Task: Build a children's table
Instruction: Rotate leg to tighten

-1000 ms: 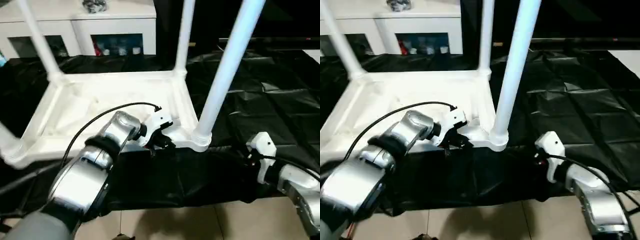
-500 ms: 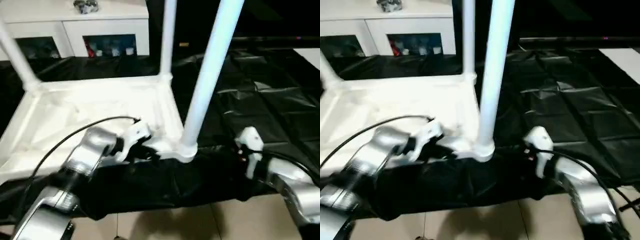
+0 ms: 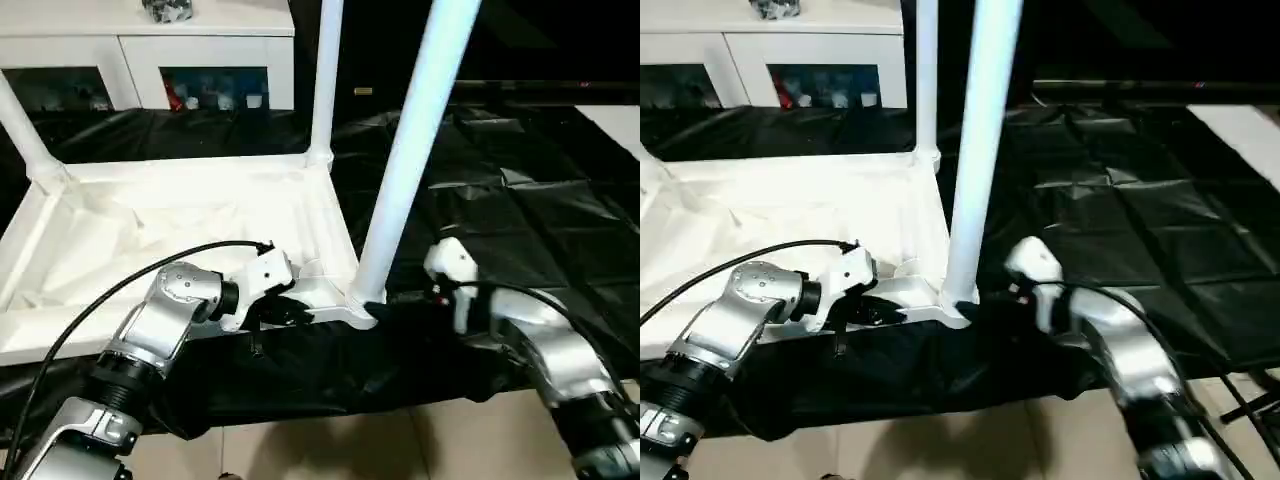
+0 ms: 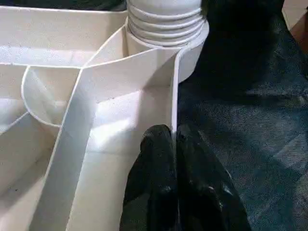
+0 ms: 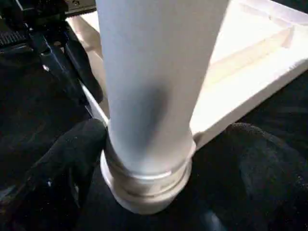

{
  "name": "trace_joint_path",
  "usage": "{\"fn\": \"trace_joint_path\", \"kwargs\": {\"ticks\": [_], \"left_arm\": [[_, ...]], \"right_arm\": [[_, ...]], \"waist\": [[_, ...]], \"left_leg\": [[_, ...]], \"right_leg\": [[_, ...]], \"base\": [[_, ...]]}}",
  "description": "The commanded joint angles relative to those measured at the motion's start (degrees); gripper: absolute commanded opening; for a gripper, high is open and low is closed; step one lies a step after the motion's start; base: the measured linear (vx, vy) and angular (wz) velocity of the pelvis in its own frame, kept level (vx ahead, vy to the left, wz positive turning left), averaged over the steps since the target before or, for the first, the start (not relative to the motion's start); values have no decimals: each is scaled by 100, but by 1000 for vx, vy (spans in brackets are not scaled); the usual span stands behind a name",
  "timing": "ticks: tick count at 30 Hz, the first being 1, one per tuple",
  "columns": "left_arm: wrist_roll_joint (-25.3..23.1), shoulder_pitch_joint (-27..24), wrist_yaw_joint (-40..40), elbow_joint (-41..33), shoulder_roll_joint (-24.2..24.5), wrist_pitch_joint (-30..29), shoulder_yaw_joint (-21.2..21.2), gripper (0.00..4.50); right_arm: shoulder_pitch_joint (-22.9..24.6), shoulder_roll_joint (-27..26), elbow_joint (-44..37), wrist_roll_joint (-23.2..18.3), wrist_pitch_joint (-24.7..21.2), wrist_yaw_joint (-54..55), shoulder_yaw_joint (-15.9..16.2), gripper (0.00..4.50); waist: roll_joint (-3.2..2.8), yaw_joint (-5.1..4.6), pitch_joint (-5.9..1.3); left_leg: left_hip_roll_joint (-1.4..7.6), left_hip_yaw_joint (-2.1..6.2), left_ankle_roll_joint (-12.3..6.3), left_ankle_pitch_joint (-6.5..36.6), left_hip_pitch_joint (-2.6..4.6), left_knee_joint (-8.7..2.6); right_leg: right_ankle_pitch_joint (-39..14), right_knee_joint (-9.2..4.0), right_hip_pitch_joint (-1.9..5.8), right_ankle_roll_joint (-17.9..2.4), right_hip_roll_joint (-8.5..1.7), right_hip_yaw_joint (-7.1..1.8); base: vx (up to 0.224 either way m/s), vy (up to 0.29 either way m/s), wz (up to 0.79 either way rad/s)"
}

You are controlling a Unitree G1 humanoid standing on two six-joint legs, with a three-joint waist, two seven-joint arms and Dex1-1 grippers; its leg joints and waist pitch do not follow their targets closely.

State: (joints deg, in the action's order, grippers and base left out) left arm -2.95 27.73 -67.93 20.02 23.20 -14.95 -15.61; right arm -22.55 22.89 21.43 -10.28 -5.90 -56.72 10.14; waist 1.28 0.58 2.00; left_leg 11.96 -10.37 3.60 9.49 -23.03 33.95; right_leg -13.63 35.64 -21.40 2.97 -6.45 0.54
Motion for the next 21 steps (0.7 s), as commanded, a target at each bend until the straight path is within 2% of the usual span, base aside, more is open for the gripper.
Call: {"fn": "trace_joint_path", "kwargs": {"ticks": [1,2,5,8,9,14,15,21], "left_arm": [[119,-178,-1,149,-86,-106,-103,0],[139,-172,-5,164,-91,-87,-99,0],[154,-178,-22,165,-85,-82,-105,0],[157,-171,-54,169,-59,-87,-128,0],[157,-170,-61,171,-51,-83,-133,0],[162,-125,-137,232,-12,-62,-142,0],[157,-121,-145,239,-7,-57,-148,0],[191,-71,-84,325,-38,-102,-89,0]], "right_arm": [[-160,-12,305,136,182,6,35,421],[-244,-49,487,153,278,-56,52,421],[-310,-80,653,191,379,-113,78,385],[-379,-118,827,191,447,-187,99,366],[-397,-128,877,206,487,-193,107,343],[-538,-199,1241,244,668,-253,149,318],[-551,-207,1269,244,677,-261,148,299],[-635,-305,1533,253,748,-258,109,271]], "waist": [[113,57,-326],[99,61,-322],[126,57,-316],[129,64,-323],[143,64,-323],[124,49,-317],[127,44,-320],[123,45,-323]], "left_leg": [[55,-47,-572,688,125,-350],[52,-48,-608,678,122,-349],[58,-50,-595,788,123,-351],[60,-44,-586,781,128,-353],[59,-45,-591,775,125,-353],[63,-37,-516,952,134,-369],[63,-37,-504,968,132,-370],[66,-35,-478,983,137,-375]], "right_leg": [[347,-324,151,-1594,-23,-12],[363,-324,147,-1614,-25,-11],[217,-331,139,-1621,-30,-15],[248,-323,144,-1614,-24,-16],[267,-324,145,-1611,-23,-15],[64,-339,128,-1612,-25,-14],[54,-340,129,-1616,-25,-14],[115,-335,130,-1639,-24,-13]], "base": [[0,0,0],[0,0,0],[0,0,0],[0,0,0],[0,0,0],[0,0,0],[0,0,0],[0,0,0]]}}
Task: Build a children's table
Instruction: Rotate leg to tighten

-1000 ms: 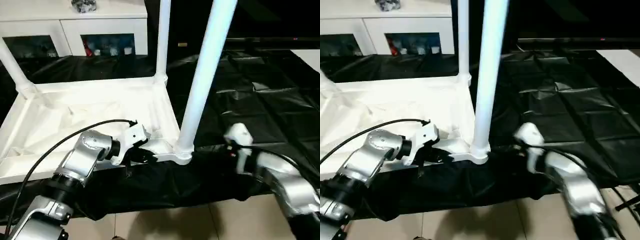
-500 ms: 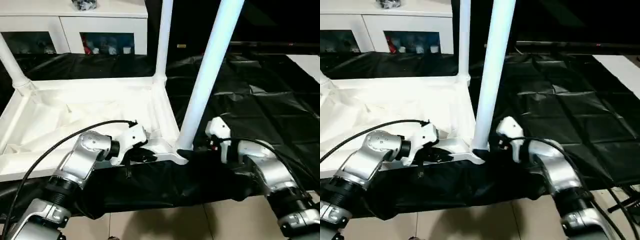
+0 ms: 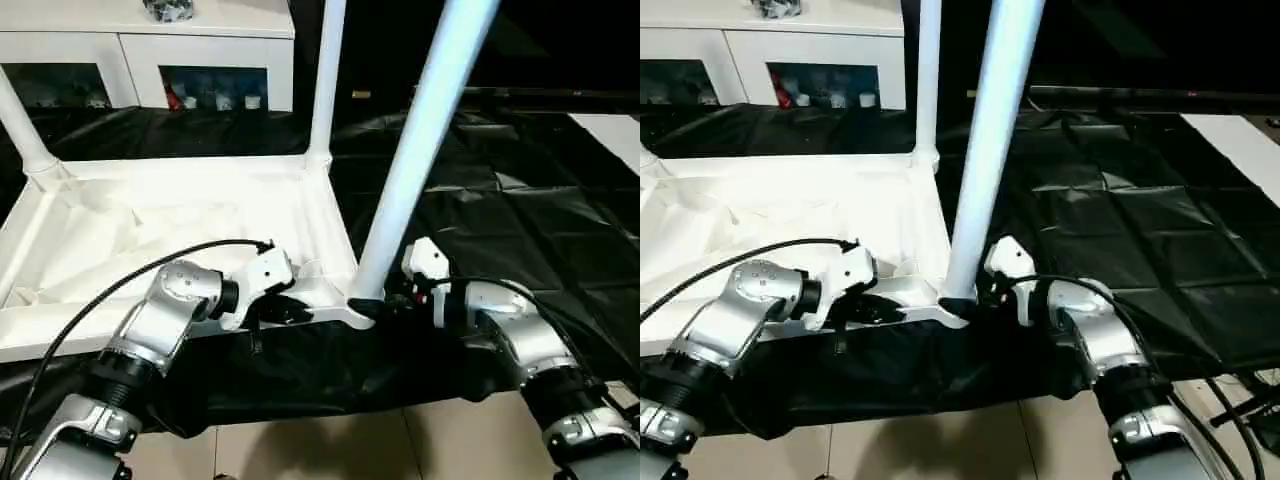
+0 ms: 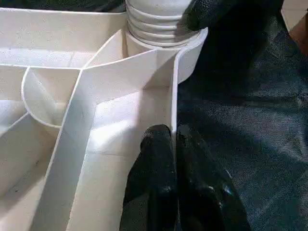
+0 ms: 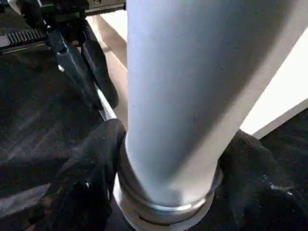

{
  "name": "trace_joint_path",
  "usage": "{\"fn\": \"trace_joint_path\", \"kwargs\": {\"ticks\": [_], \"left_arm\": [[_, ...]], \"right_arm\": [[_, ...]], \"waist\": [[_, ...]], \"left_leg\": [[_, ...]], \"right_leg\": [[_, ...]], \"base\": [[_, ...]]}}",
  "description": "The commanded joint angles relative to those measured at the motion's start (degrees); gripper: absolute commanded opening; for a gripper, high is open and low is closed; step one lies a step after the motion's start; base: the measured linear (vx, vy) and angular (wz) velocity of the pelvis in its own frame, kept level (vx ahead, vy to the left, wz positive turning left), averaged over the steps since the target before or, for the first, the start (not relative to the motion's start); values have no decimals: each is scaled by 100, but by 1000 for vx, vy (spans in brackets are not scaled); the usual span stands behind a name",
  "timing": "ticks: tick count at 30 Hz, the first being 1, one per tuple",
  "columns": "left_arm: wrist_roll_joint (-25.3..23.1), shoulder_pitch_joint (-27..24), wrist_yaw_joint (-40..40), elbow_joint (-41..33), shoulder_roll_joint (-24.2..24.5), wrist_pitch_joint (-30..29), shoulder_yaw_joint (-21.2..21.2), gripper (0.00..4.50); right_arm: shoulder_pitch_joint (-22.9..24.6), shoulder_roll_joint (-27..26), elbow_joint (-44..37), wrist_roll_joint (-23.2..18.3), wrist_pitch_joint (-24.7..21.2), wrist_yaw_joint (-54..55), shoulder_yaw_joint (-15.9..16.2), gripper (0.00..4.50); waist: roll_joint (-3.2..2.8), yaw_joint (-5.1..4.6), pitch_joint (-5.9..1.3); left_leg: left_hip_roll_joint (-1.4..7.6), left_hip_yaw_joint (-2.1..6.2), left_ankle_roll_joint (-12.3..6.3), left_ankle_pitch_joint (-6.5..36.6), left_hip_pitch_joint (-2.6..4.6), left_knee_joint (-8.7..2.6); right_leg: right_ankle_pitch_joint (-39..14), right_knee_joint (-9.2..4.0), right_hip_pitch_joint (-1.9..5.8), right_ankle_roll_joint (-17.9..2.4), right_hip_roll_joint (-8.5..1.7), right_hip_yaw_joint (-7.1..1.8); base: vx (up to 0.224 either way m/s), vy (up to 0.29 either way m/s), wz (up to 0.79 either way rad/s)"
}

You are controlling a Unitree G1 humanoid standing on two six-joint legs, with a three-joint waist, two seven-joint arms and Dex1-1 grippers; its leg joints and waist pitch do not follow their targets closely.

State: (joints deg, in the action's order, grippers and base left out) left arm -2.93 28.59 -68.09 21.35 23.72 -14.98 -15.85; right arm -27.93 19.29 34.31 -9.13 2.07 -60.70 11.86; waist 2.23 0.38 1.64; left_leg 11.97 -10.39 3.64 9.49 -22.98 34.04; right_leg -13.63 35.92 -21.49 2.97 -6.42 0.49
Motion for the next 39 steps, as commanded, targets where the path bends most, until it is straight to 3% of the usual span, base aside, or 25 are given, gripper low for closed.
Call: {"fn": "trace_joint_path", "kwargs": {"ticks": [1,5,7,9,12,17,19,23,24,26,28,29,30,34,39], "left_arm": [[207,-139,-17,217,-126,-126,-35,0],[141,86,640,528,-457,-212,129,0],[0,349,1329,890,-808,-225,222,0],[-28,414,1476,969,-903,-245,232,0],[-165,738,2184,1366,-1294,-272,289,0],[-183,927,2335,1575,-1506,-125,259,0],[-142,975,2033,1657,-1530,188,144,0],[-2,870,1404,1525,-1362,381,42,0],[89,805,1123,1437,-1278,467,19,0],[202,709,731,1295,-1144,565,-28,0],[269,607,257,1174,-952,720,-127,0],[277,585,97,1158,-886,789,-163,0],[276,579,30,1160,-848,811,-172,0],[362,615,-538,1277,-594,978,-123,0],[435,735,-884,1491,-488,1085,-91,0]], "right_arm": [[-103,32,290,131,-48,173,-77,271],[-127,-216,562,102,-166,708,-259,265],[-211,-593,882,157,-254,1631,-439,264],[-253,-722,983,168,-295,1953,-502,264],[-527,-1298,1415,134,-461,3067,-731,264],[-715,-1684,1594,231,-403,3445,-728,264],[-750,-1789,1528,362,-111,3201,-579,320],[-680,-1579,1244,221,-146,2671,-607,351],[-611,-1431,1089,246,-126,2431,-538,366],[-510,-1189,924,338,-6,2120,-402,379],[-432,-982,821,339,41,1780,-365,379],[-414,-923,798,320,43,1651,-367,379],[-393,-867,756,312,43,1534,-345,379],[-162,-349,208,110,-160,352,-192,379],[7,63,-190,-7,-431,-474,16,379]], "waist": [[35,54,-290],[48,58,-278],[45,62,-289],[61,54,-291],[6,47,-285],[-21,54,-297],[-33,59,-302],[-66,54,-307],[-41,58,-310],[-58,98,-313],[-69,132,-325],[-105,149,-315],[-88,142,-316],[-122,183,-320],[-117,254,-307]], "left_leg": [[62,-36,-468,1018,134,-383],[61,-39,-356,1168,141,-400],[60,-38,-282,1137,157,-403],[51,-29,-212,1164,135,-419],[55,-15,-64,1404,155,-449],[49,-7,28,1475,148,-456],[45,-7,3,1413,142,-452],[47,-5,-92,1405,137,-448],[44,-12,-146,1340,130,-437],[61,-13,-256,1135,135,-425],[67,-26,-326,963,143,-406],[60,-26,-349,949,145,-406],[51,-29,-379,892,133,-408],[62,-36,-506,794,165,-382],[81,-57,-528,802,180,-380]], "right_leg": [[98,-365,134,-1647,-26,-12],[-205,-400,119,-1616,-37,-23],[-199,-402,106,-1583,-35,-27],[-288,-407,119,-1521,-34,-14],[-557,-442,83,-1442,-45,-22],[-415,-452,84,-1332,-29,-16],[-177,-440,97,-1335,-21,-13],[-63,-431,114,-1385,-26,-14],[47,-428,129,-1406,-21,-15],[341,-401,144,-1492,-28,-9],[593,-368,143,-1571,-27,-12],[647,-367,139,-1574,-18,-12],[747,-350,150,-1590,-7,-9],[1054,-330,166,-1728,-2,-3],[961,-331,160,-1800,-2,8]], "base": [[0,0,0],[0,0,0],[0,0,0],[0,0,0],[0,0,0],[0,0,0],[0,0,0],[0,0,0],[0,0,0],[0,0,0],[0,0,0],[0,0,0],[0,0,0],[0,0,0],[0,0,0]]}}
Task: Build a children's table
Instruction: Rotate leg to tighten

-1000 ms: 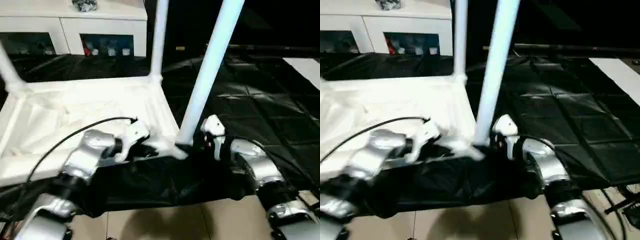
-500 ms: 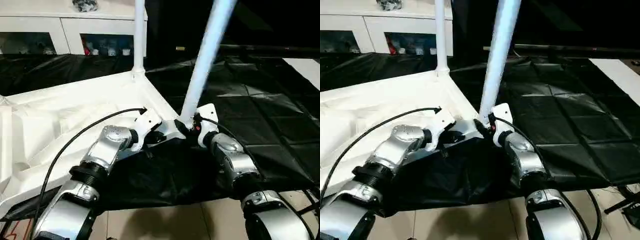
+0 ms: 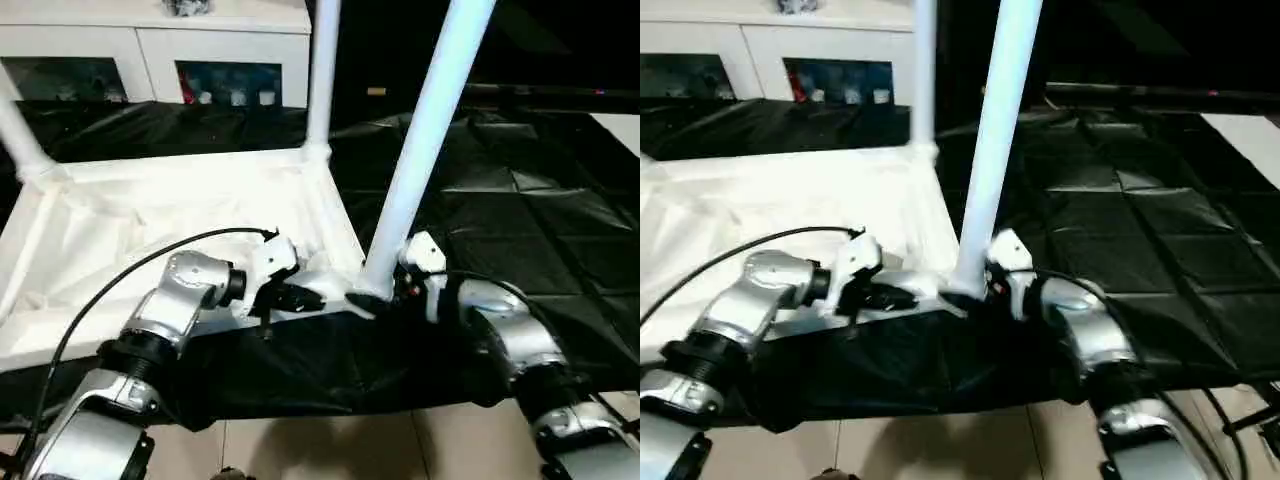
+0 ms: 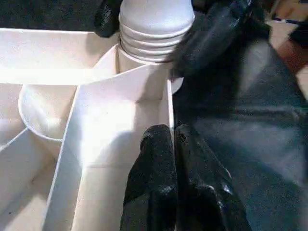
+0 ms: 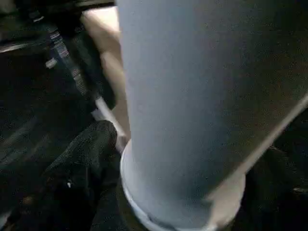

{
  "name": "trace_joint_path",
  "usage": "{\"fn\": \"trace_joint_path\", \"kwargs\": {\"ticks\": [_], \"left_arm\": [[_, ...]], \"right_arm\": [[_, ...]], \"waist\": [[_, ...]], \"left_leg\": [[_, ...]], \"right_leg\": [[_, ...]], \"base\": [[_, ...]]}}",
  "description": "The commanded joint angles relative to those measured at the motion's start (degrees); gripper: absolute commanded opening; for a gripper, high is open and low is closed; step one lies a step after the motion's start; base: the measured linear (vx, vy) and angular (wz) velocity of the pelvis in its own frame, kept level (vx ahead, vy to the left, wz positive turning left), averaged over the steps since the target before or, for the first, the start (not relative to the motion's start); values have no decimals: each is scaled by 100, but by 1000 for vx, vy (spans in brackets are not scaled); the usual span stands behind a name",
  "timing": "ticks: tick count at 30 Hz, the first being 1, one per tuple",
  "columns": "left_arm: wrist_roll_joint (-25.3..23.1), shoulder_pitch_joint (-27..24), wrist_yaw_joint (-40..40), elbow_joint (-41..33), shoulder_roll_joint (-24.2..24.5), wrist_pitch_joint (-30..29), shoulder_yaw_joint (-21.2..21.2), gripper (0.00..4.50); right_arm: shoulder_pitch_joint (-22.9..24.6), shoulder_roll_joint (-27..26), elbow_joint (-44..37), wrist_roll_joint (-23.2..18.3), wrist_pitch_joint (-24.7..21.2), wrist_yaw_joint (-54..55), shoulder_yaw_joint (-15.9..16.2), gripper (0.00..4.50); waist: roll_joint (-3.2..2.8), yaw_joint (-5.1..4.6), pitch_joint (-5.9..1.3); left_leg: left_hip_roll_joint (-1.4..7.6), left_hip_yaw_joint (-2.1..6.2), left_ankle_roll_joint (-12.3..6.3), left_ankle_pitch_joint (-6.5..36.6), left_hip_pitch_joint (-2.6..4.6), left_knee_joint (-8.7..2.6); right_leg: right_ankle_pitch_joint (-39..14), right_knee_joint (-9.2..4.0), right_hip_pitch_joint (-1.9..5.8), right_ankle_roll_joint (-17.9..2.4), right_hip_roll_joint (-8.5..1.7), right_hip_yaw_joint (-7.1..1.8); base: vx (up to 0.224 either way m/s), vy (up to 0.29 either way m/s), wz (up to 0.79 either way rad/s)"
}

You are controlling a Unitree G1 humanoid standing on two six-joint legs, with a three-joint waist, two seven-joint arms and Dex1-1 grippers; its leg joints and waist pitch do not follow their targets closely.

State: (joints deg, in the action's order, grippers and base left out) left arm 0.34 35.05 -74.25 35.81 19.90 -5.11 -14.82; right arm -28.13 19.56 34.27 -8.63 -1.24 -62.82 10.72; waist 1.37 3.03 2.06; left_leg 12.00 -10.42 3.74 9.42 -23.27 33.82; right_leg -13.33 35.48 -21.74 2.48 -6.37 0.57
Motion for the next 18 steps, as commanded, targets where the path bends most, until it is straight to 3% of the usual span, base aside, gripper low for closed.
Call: {"fn": "trace_joint_path", "kwargs": {"ticks": [1,10,14,15,16,17,18], "left_arm": [[142,131,-357,107,-107,143,-191,0],[175,159,-568,175,-113,169,-173,0],[182,147,-414,198,-165,148,-82,0],[174,157,-328,233,-192,163,-46,0],[119,188,-138,316,-231,192,-10,0],[79,214,17,375,-264,191,17,0],[14,257,278,463,-320,163,60,0]], "right_arm": [[36,78,-214,-68,-165,-372,139,362],[193,82,-551,-216,-542,-553,156,299],[222,-5,-575,-251,-583,-440,97,279],[225,-45,-559,-251,-566,-366,67,277],[225,-105,-521,-240,-522,-241,18,277],[206,-166,-449,-205,-473,-62,-32,276],[154,-281,-285,-119,-375,322,-126,275]], "waist": [[-39,17,-351],[-14,73,-344],[-38,64,-348],[-115,70,-347],[-66,47,-339],[-94,51,-345],[-78,24,-332]], "left_leg": [[78,-57,-533,810,214,-361],[81,-60,-455,810,207,-372],[79,-54,-396,865,211,-377],[76,-45,-360,891,220,-380],[75,-52,-326,987,215,-388],[68,-50,-309,1001,217,-382],[62,-54,-264,1038,204,-389]], "right_leg": [[874,-288,182,-1749,-14,-3],[655,-292,166,-1708,-37,-7],[640,-294,164,-1711,-38,-7],[640,-288,156,-1713,-37,-5],[587,-307,162,-1710,-31,-6],[587,-303,165,-1707,-36,-10],[516,-314,150,-1687,-44,-22]], "base": [[0,0,0],[0,0,0],[0,0,0],[0,0,0],[0,0,0],[0,0,0],[0,0,0]]}}
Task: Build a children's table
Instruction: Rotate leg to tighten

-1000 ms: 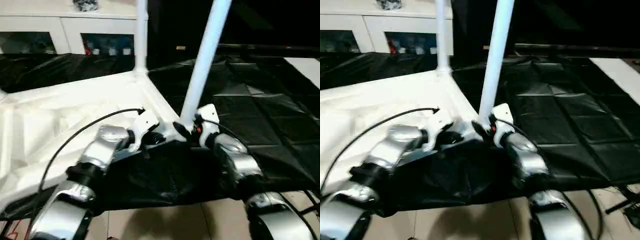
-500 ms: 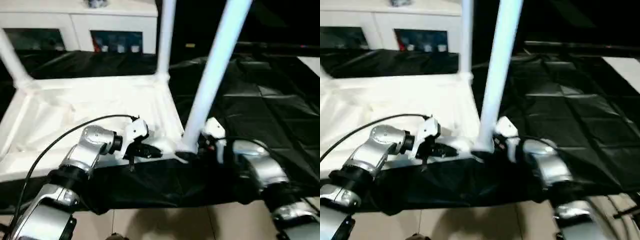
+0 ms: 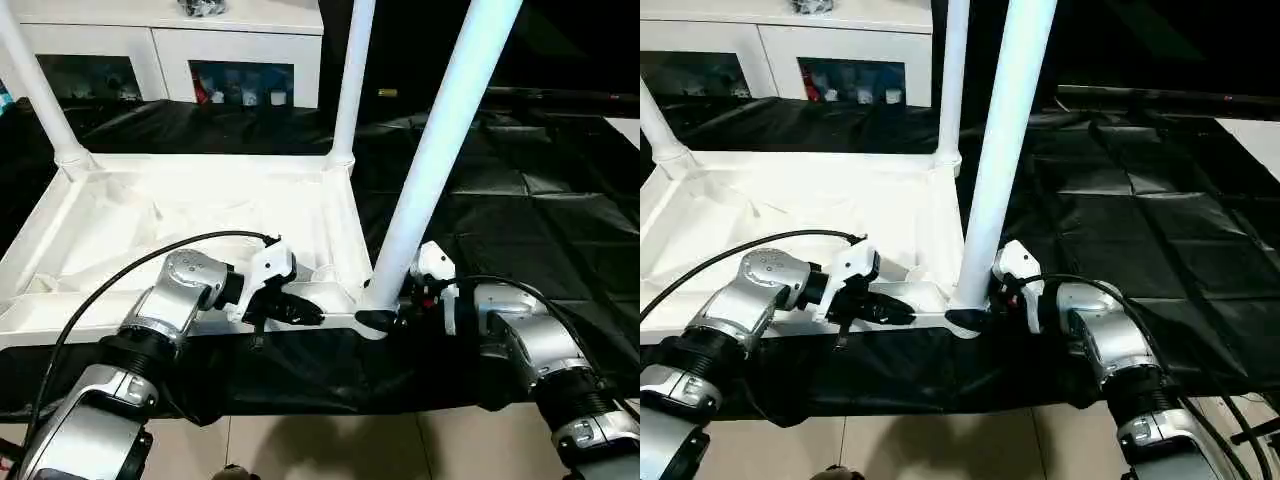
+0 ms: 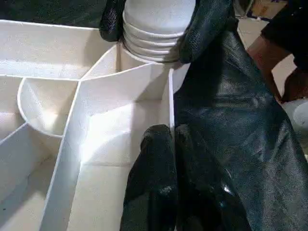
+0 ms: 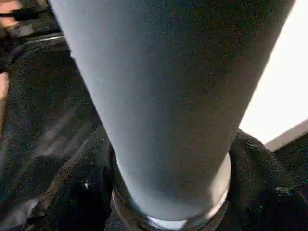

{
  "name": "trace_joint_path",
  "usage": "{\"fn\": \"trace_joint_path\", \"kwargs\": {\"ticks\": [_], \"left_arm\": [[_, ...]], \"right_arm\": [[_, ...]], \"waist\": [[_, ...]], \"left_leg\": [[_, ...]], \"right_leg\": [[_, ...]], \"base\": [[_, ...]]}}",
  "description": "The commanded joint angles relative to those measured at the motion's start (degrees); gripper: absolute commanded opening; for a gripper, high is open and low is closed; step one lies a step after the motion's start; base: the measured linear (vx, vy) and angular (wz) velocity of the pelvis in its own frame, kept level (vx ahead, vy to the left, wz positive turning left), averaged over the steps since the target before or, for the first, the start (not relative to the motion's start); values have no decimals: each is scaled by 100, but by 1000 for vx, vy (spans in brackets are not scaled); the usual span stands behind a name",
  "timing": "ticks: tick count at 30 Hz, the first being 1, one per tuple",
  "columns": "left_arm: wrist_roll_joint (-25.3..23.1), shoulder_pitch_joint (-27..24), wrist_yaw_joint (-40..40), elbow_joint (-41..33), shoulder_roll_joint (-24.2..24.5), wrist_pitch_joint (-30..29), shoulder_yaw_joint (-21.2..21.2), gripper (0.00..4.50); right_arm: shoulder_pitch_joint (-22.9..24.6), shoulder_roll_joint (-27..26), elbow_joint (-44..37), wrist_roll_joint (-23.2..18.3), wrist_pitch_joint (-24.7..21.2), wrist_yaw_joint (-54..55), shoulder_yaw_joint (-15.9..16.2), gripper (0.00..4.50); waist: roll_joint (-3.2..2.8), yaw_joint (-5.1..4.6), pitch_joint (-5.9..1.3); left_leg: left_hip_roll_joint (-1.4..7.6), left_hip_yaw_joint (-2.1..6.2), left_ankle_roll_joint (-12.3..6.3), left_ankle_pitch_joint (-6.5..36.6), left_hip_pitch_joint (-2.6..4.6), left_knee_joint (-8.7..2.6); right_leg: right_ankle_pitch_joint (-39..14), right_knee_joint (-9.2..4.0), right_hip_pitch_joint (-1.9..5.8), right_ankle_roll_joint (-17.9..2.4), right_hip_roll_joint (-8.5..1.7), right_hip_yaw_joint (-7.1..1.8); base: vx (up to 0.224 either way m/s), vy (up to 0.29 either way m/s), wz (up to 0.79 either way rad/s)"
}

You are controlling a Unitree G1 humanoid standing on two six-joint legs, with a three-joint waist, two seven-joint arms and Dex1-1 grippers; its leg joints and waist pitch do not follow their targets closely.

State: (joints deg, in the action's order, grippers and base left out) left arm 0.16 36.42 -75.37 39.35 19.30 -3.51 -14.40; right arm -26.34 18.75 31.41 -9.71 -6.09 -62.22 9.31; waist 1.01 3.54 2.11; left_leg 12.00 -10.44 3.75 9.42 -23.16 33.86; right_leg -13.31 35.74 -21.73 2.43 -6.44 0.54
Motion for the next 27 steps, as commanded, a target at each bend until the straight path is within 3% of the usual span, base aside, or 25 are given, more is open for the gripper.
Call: {"fn": "trace_joint_path", "kwargs": {"ticks": [1,5,10,11,13,18,24,26,27], "left_arm": [[-27,180,760,220,-356,-36,92,0],[-92,268,1446,297,-657,-195,214,0],[-215,232,1904,132,-1088,-312,51,0],[-215,232,1904,132,-1088,-312,51,0],[-185,173,1816,47,-1195,-248,-15,0],[-135,93,1563,-34,-1136,-164,-96,0],[-71,-21,802,-158,-795,-82,-175,0],[-39,-30,612,-170,-700,-63,-171,0],[-33,-35,534,-170,-650,-44,-163,0]], "right_arm": [[-118,-375,261,97,229,851,-128,275],[-376,-824,864,212,160,2216,-447,274],[-625,-1480,1331,224,60,3342,-674,274],[-625,-1480,1331,224,60,3342,-674,274],[-679,-1680,1364,130,148,3161,-700,344],[-671,-1586,1227,57,55,2792,-633,388],[-384,-895,567,-69,-38,1086,-274,392],[-307,-699,431,-110,-107,709,-208,392],[-273,-606,378,-124,-154,551,-173,392]], "waist": [[-40,-37,-336],[-61,-128,-319],[-34,-191,-338],[-55,-187,-337],[-57,-183,-336],[-62,-164,-348],[-8,-128,-374],[-14,-100,-361],[14,-85,-358]], "left_leg": [[58,-38,-190,1179,200,-412],[60,-21,93,1488,205,-452],[51,-28,-66,1090,175,-424],[47,-28,-96,1059,172,-422],[49,-28,-167,1048,174,-422],[55,-38,-272,931,190,-404],[41,-38,-601,505,152,-353],[53,-56,-681,524,159,-345],[61,-60,-686,570,168,-350]], "right_leg": [[256,-363,151,-1644,-48,-18],[-451,-420,131,-1498,-56,-35],[109,-387,144,-1486,-31,-29],[148,-379,149,-1490,-33,-26],[214,-387,154,-1472,-28,-22],[450,-372,156,-1530,-24,-23],[1158,-316,225,-1598,-20,-5],[1179,-311,212,-1676,-12,4],[1086,-323,208,-1683,-18,9]], "base": [[0,0,0],[0,0,0],[0,0,0],[0,0,0],[0,0,0],[0,0,0],[0,0,0],[0,0,0],[0,0,0]]}}
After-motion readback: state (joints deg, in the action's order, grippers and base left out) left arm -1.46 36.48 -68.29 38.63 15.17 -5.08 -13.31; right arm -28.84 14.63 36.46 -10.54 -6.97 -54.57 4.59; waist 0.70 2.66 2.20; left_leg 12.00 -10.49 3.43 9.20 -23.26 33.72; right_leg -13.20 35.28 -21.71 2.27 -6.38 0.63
